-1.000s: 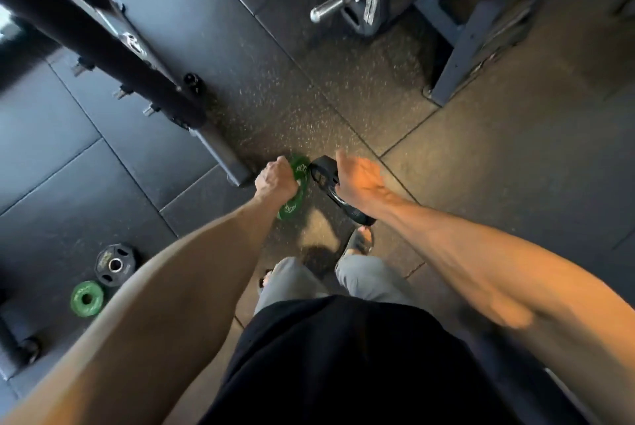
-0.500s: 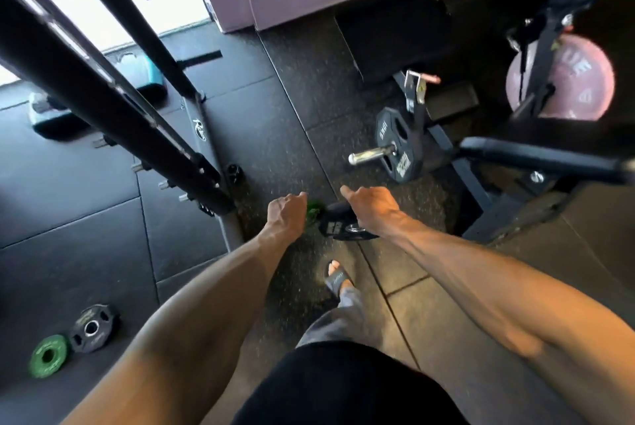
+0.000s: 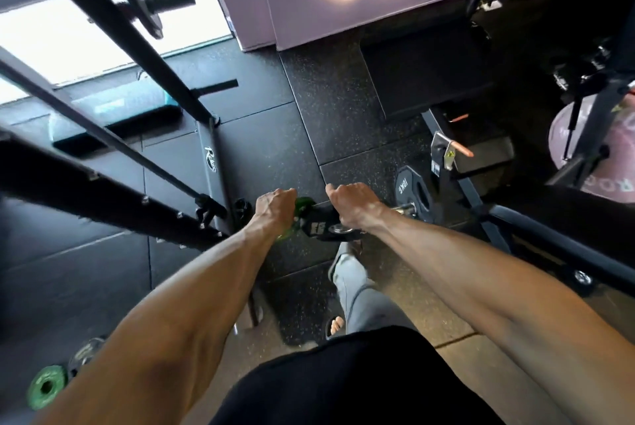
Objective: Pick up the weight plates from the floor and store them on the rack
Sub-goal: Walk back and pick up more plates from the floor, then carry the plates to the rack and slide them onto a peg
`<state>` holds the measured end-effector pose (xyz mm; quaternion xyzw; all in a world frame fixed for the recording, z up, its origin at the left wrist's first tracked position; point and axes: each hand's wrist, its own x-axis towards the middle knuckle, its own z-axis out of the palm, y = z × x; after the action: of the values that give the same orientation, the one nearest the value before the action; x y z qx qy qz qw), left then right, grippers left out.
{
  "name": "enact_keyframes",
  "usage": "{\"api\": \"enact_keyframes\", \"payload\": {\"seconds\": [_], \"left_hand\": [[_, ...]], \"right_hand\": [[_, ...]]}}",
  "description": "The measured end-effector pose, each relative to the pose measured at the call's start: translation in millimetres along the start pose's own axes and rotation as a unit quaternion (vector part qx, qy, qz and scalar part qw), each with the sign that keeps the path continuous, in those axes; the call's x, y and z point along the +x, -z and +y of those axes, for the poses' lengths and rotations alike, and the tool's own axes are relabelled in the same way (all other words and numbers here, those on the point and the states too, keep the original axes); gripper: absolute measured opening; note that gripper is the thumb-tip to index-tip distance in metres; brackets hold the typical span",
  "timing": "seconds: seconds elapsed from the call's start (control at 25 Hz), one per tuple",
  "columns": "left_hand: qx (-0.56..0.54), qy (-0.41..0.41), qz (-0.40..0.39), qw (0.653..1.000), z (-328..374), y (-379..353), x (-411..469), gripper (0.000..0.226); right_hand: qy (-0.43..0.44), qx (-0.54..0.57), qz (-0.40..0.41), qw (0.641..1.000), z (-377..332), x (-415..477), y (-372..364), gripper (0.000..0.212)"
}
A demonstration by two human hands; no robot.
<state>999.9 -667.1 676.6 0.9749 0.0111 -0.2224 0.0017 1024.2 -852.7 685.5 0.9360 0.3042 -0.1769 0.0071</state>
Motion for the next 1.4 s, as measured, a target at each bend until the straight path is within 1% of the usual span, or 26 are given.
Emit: {"api": "enact_keyframes", "payload": {"seconds": [0.08, 0.16, 0.28, 0.32, 0.36, 0.44, 0.52, 0.64, 0.76, 0.84, 0.96, 1.04, 1.2, 1.32, 1.4], "left_hand": [[0.018, -0.010, -0.022, 1.000, -1, 19, 51, 0.024], [0.048, -0.035, -0.040, 0.997, 6, 39, 99, 0.025], [0.094, -0.076, -0.070, 0.990, 21, 70, 168, 0.035], [0.105, -0.085, -0.072, 0.988, 27, 83, 189, 0.036], [0.113, -0.102, -0.073, 0.986, 33, 96, 212, 0.035], [0.124, -0.135, -0.077, 0.980, 46, 116, 255, 0.029], [0.128, -0.159, -0.076, 0.976, 58, 129, 293, 0.023], [0.129, -0.196, -0.089, 0.968, 77, 150, 356, 0.026], [0.138, -0.238, -0.105, 0.956, 91, 163, 423, 0.028], [0.130, -0.250, -0.114, 0.953, 96, 173, 474, 0.026], [0.086, -0.257, -0.123, 0.955, 92, 197, 541, 0.021], [0.046, -0.246, -0.116, 0.961, 77, 221, 581, 0.021], [-0.006, -0.209, -0.074, 0.975, 33, 270, 648, 0.023], [-0.055, -0.139, -0.049, 0.988, -15, 305, 681, 0.020], [-0.104, -0.074, -0.029, 0.991, -51, 327, 694, 0.023]], "right_hand": [[0.011, -0.005, 0.001, 1.000, 24, 44, 4, 0.036], [0.014, -0.007, 0.011, 1.000, 48, 80, 4, 0.035], [-0.013, 0.049, -0.001, 0.999, 87, 124, 15, 0.037], [-0.020, 0.056, 0.009, 0.998, 98, 139, 15, 0.037], [-0.036, 0.083, 0.020, 0.996, 113, 152, 19, 0.036], [-0.063, 0.147, 0.008, 0.987, 140, 175, 31, 0.038], [-0.084, 0.157, 0.005, 0.984, 163, 195, 38, 0.041], [-0.112, 0.175, 0.000, 0.978, 203, 227, 55, 0.040], [-0.162, 0.170, -0.034, 0.971, 240, 264, 71, 0.040], [-0.181, 0.167, -0.055, 0.968, 270, 299, 85, 0.039], [-0.199, 0.190, -0.086, 0.958, 308, 355, 110, 0.039], [-0.182, 0.162, -0.093, 0.965, 328, 399, 133, 0.040], [-0.104, 0.086, -0.093, 0.986, 359, 495, 190, 0.045], [-0.023, 0.044, -0.070, 0.996, 362, 567, 228, 0.043], [0.035, 0.030, -0.062, 0.997, 359, 618, 251, 0.038]]}}
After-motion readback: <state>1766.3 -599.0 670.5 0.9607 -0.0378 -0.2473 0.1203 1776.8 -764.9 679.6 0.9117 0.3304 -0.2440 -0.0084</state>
